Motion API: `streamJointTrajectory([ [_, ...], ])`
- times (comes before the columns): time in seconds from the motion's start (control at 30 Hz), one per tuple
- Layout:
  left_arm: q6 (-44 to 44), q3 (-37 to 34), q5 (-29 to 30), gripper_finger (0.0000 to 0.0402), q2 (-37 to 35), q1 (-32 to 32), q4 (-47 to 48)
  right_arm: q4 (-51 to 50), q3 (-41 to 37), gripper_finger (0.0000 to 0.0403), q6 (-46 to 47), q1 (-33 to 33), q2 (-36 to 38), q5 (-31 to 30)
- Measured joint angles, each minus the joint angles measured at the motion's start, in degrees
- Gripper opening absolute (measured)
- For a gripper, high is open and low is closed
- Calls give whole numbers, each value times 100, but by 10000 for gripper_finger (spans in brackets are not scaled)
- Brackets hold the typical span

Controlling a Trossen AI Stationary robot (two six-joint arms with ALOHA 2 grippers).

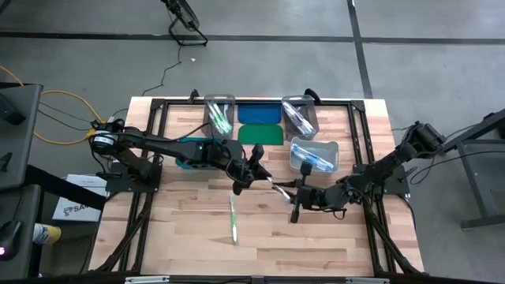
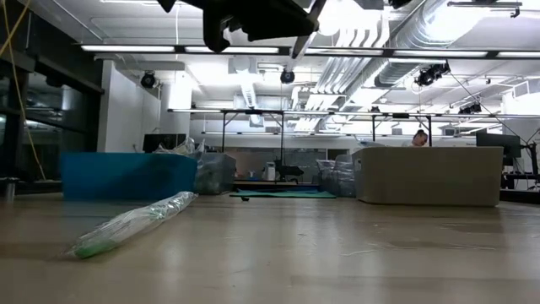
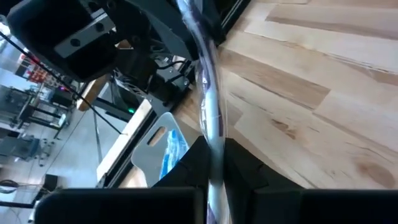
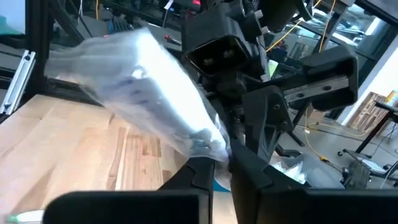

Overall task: Pick & Place Toothbrushes
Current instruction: Put the violet toothbrush into the right black bin

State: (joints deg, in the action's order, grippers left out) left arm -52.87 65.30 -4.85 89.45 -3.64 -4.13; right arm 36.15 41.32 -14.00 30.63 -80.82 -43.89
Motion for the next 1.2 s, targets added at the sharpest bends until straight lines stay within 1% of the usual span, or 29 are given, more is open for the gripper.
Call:
streamJointTrajectory([
  [0.07,-1,0,-11,33,0,0,18,14,0,19,47,0,0,-47],
  [0.17,-240,0,73,80,2,-4,182,28,1,19,227,-5,0,-252],
  [0.23,-372,0,405,116,-49,-9,423,14,2,19,223,-9,4,-299],
  [0.3,-414,-7,856,148,-171,-2,778,10,2,19,206,-29,67,-428],
  [0.37,-411,4,1309,173,-329,0,1078,-112,7,19,210,-100,191,-529],
  [0.43,-405,0,1777,189,-509,0,1459,-394,7,19,302,-246,360,-583],
  [0.53,-397,2,2358,197,-773,0,2099,-1040,9,19,597,-572,727,-561],
  [0.63,-368,1,2702,199,-993,74,2749,-1827,11,19,983,-1085,1179,-412],
  [0.7,-225,1,2751,199,-1056,169,3032,-2528,68,19,1311,-1512,1488,-138],
  [0.8,-75,-65,2748,199,-1183,429,3459,-3841,440,19,1826,-2257,1833,455],
  [0.9,-40,-235,2618,200,-1265,736,3348,-5230,1009,19,2223,-3100,1960,1223],
  [0.93,-41,-320,2584,200,-1306,844,3426,-5622,1228,19,2318,-3401,1944,1518],
  [1.0,-33,-453,2412,200,-1345,1029,3175,-6350,1683,19,2450,-3975,1867,2145],
  [1.07,31,-641,2259,200,-1454,1228,3228,-7079,2129,19,2487,-4544,1702,2749],
  [1.13,84,-793,2062,200,-1520,1341,2974,-7653,2537,19,2401,-5039,1473,3252],
  [1.2,86,-1012,1919,200,-1654,1477,2962,-8171,2896,19,2226,-5471,1168,3735],
])
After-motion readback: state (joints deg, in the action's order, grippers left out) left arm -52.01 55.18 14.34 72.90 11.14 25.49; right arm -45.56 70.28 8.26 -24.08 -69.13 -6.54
